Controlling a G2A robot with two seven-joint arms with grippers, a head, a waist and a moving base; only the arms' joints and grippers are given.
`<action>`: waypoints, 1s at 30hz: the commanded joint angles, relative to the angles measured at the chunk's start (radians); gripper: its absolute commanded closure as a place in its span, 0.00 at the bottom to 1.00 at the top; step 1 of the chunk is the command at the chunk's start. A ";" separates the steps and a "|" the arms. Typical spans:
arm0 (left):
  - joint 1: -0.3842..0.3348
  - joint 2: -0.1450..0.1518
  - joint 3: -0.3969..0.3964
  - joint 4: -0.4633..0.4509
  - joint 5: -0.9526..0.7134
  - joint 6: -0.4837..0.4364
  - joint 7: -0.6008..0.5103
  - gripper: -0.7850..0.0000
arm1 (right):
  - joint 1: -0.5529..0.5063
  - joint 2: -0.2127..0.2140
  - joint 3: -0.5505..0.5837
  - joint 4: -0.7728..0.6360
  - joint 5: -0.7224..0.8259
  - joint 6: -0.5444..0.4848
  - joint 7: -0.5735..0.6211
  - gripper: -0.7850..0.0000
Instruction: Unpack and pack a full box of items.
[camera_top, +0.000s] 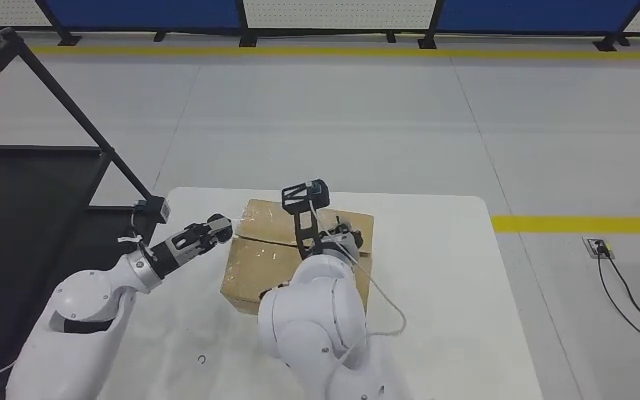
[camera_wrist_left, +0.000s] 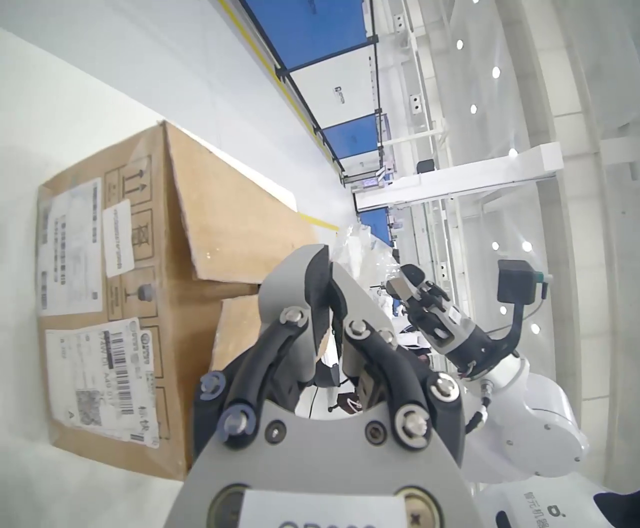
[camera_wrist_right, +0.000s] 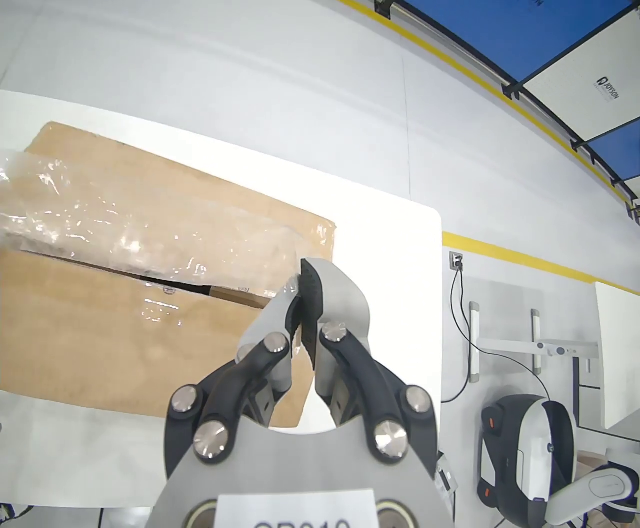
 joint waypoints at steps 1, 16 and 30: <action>0.001 0.001 0.001 -0.010 0.020 0.035 0.008 1.00 | -0.001 0.001 0.004 0.010 -0.003 -0.002 0.002 1.00; -0.010 0.008 0.024 -0.021 0.112 0.211 -0.025 1.00 | 0.003 0.000 0.018 0.108 0.005 -0.034 0.011 1.00; -0.024 0.011 0.021 -0.020 0.106 0.286 -0.037 1.00 | -0.024 0.007 0.026 0.124 0.001 -0.032 0.024 1.00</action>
